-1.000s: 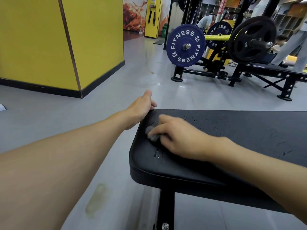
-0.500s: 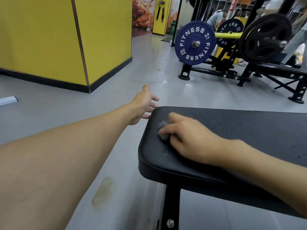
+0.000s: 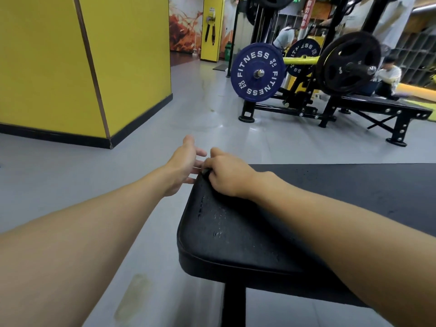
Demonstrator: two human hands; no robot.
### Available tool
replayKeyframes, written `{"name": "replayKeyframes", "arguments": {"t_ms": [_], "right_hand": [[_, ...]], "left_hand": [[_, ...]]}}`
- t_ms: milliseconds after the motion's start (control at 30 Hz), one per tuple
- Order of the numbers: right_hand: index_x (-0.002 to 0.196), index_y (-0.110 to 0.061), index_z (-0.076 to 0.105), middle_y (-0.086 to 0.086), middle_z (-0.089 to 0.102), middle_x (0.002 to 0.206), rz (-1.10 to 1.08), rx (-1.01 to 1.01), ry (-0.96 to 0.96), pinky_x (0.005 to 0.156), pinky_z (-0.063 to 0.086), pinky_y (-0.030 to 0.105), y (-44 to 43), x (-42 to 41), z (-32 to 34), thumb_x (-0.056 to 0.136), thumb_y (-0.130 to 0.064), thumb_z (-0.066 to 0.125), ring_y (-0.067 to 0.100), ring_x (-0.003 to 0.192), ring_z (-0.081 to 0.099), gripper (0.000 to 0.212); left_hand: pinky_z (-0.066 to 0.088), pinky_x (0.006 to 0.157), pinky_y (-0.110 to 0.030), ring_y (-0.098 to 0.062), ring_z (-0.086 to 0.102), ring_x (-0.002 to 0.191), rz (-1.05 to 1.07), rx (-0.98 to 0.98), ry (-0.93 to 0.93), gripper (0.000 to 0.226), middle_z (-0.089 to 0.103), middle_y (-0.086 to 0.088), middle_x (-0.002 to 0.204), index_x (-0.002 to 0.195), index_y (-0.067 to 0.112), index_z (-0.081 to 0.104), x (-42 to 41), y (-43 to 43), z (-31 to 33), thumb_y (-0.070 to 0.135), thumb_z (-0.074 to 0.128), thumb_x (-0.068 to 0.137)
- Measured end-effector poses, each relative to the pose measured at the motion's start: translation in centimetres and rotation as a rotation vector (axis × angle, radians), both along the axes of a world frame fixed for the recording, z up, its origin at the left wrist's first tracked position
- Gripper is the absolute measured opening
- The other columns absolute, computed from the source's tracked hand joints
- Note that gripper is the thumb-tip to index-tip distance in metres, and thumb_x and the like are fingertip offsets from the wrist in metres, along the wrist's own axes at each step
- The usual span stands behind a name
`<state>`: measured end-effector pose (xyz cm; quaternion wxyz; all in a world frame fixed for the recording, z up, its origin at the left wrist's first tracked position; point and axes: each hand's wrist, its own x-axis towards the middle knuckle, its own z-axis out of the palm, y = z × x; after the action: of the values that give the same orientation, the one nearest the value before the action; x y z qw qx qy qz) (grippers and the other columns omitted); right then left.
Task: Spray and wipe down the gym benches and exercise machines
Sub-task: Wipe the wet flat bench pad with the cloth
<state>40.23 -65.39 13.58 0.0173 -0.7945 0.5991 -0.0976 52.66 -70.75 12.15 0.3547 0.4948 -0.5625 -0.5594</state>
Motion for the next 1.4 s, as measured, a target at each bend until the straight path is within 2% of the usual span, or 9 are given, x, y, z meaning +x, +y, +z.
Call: {"name": "replayKeyframes", "arguments": {"t_ms": [200,433,567,633,767,900,1033,1133,1400], "right_hand": [[0.122,-0.017,0.069,-0.004,0.044,0.104,0.27,0.146,-0.095,0.094,0.037,0.024,9.1,0.1,1.7,0.094,-0.012,0.047,0.009,0.098,0.044,0.035],[0.127,-0.015,0.068,0.004,0.055,0.109,0.402,0.118,-0.077,0.087,0.033,0.013,12.3,-3.8,2.1,0.094,0.001,0.052,0.018,0.095,0.056,0.04],[0.122,-0.014,0.071,0.009,0.058,0.111,0.248,0.047,-0.037,0.094,0.033,0.015,6.9,-6.7,1.3,0.091,0.001,0.05,0.025,0.103,0.058,0.04],[0.12,-0.022,0.071,0.007,0.053,0.112,0.049,0.016,-0.027,0.1,0.041,0.031,3.5,-8.9,1.1,0.094,-0.005,0.046,0.028,0.105,0.057,0.04],[0.119,-0.022,0.068,0.008,0.046,0.108,-0.129,0.003,0.058,0.093,0.044,0.042,1.2,-9.1,0.9,0.098,-0.012,0.045,0.036,0.106,0.053,0.033],[0.117,-0.016,0.07,0.004,0.048,0.103,0.089,0.001,0.01,0.09,0.041,0.034,7.7,-7.0,1.4,0.096,-0.002,0.047,0.031,0.097,0.053,0.034],[0.119,-0.017,0.069,0.001,0.051,0.105,0.322,0.087,-0.04,0.087,0.037,0.019,16.0,-7.2,2.7,0.095,-0.001,0.049,0.021,0.093,0.05,0.035],[0.127,-0.021,0.066,-0.001,0.051,0.109,0.352,0.112,-0.028,0.089,0.033,0.014,16.9,-8.6,2.7,0.094,-0.001,0.049,0.017,0.096,0.047,0.042],[0.122,-0.016,0.071,0.015,0.058,0.109,-0.119,-0.048,-0.003,0.094,0.042,0.042,4.3,-16.2,1.9,0.089,0.003,0.047,0.037,0.105,0.056,0.045]], "left_hand": [[0.035,0.077,-0.031,-0.027,0.058,0.104,-0.023,-0.134,-0.099,0.068,0.07,-0.016,0.112,0.116,0.008,0.065,-2.0,0.0,0.4,0.047,0.011,0.106],[0.038,0.088,-0.034,-0.026,0.06,0.104,-0.131,-0.267,-0.23,0.065,0.069,-0.005,0.1,0.09,0.015,0.071,-4.2,1.1,0.3,0.047,0.016,0.107],[0.041,0.105,-0.04,-0.027,0.061,0.108,-0.167,-0.254,-0.253,0.066,0.069,-0.009,0.11,0.091,0.02,0.07,-3.9,1.1,0.3,0.052,0.015,0.105],[0.039,0.109,-0.041,-0.026,0.059,0.112,-0.196,-0.258,-0.281,0.066,0.067,-0.009,0.117,0.095,0.022,0.07,-4.0,1.3,0.3,0.056,0.014,0.103],[0.035,0.1,-0.035,-0.021,0.055,0.117,-0.223,-0.279,-0.289,0.063,0.063,-0.005,0.122,0.115,0.019,0.067,-3.8,1.7,0.7,0.051,0.012,0.107],[0.038,0.109,-0.04,-0.023,0.058,0.115,-0.271,-0.315,-0.223,0.064,0.066,-0.009,0.118,0.113,0.016,0.067,-4.9,1.8,1.1,0.052,0.015,0.105],[0.039,0.1,-0.036,-0.022,0.06,0.111,-0.346,-0.33,-0.236,0.069,0.07,-0.005,0.108,0.096,0.025,0.068,-6.8,2.2,1.5,0.064,0.012,0.086],[0.039,0.102,-0.035,-0.021,0.061,0.11,-0.383,-0.333,-0.236,0.065,0.069,-0.006,0.108,0.092,0.026,0.068,-8.2,2.4,1.6,0.061,0.014,0.097],[0.037,0.101,-0.032,-0.022,0.058,0.113,-0.392,-0.339,-0.231,0.059,0.068,-0.01,0.116,0.106,0.019,0.065,-9.8,3.3,1.9,0.047,0.013,0.108]]}}
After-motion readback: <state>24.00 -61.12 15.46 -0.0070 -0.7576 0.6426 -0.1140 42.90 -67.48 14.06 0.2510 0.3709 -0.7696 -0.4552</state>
